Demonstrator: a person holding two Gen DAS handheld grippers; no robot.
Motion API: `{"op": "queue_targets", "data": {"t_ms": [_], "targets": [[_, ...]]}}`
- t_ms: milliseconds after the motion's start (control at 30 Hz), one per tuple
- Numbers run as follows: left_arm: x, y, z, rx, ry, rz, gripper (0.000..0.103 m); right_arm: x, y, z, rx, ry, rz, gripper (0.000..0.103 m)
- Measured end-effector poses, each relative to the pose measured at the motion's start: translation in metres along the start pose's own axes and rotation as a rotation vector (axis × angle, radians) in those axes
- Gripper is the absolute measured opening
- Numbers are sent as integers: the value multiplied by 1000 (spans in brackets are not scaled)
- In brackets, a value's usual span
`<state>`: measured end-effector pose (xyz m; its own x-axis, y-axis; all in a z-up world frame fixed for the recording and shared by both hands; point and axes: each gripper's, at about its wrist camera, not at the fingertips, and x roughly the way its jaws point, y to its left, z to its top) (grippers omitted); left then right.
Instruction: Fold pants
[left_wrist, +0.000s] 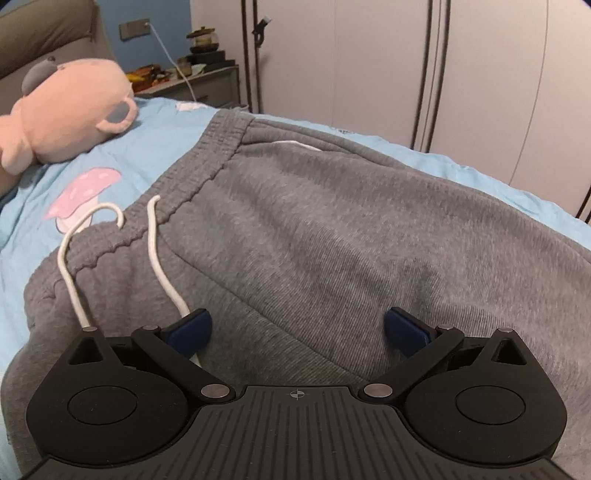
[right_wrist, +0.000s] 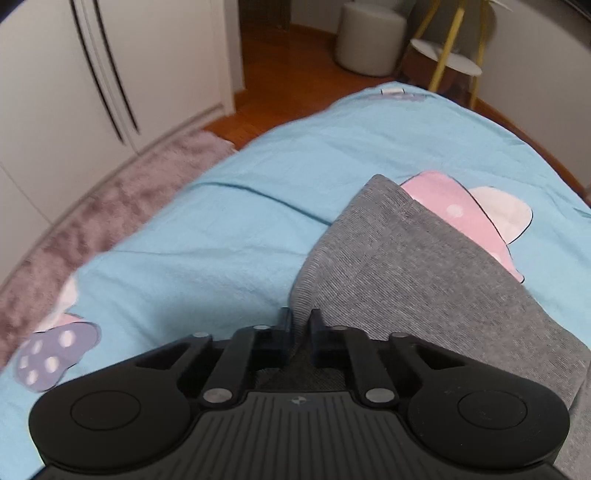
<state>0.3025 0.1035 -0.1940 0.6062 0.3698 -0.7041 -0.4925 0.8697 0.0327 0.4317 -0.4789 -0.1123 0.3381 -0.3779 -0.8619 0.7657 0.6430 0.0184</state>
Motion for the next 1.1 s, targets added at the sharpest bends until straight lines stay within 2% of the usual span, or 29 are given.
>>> {"op": "queue_targets", "data": {"t_ms": [133, 200, 300, 400, 433, 467, 500, 533, 567, 600, 700, 800, 867, 967, 1033, 1100], "targets": [[-2, -2, 2, 12, -14, 13, 103, -59, -38, -15, 16, -111, 153, 3], [-4, -2, 3, 25, -32, 28, 103, -104, -76, -36, 57, -196, 270, 3], [-15, -2, 4, 39, -100, 72, 103, -167, -147, -91, 122, -295, 387, 2], [-28, 0, 8, 26, -149, 47, 103, -203, -218, -163, 181, -353, 396, 2], [-31, 0, 9, 22, -153, 28, 103, -204, -236, -186, 186, -358, 364, 0], [-34, 0, 10, 19, -152, 8, 103, -199, -254, -209, 191, -355, 290, 0], [-38, -1, 9, 17, -156, -6, 103, -185, -270, -227, 195, -316, 199, 0], [-42, -2, 8, 23, -167, -13, 103, -168, -287, -239, 231, -255, 161, 0], [-46, -3, 8, 33, -175, -26, 103, -149, -304, -248, 283, -185, 169, 0], [-48, -3, 8, 37, -172, -47, 103, -138, -313, -253, 318, -156, 189, 0], [-49, 0, 6, 12, -119, -80, 103, -131, -327, -257, 439, -181, 342, 7], [-53, 5, 11, -5, -42, -100, 103, -118, -322, -252, 483, -166, 486, 77], [-60, 6, 20, -14, -40, -140, 103, -119, -312, -254, 475, -201, 497, 82], [-63, -1, 40, 25, -39, -251, 103, -112, -299, -251, 469, -182, 602, 87], [-55, -12, 54, 88, -32, -241, 103, -111, -288, -252, 406, -199, 611, 98], [-43, -26, 69, 166, -16, -220, 103, -111, -281, -253, 335, -218, 621, 100]]}}
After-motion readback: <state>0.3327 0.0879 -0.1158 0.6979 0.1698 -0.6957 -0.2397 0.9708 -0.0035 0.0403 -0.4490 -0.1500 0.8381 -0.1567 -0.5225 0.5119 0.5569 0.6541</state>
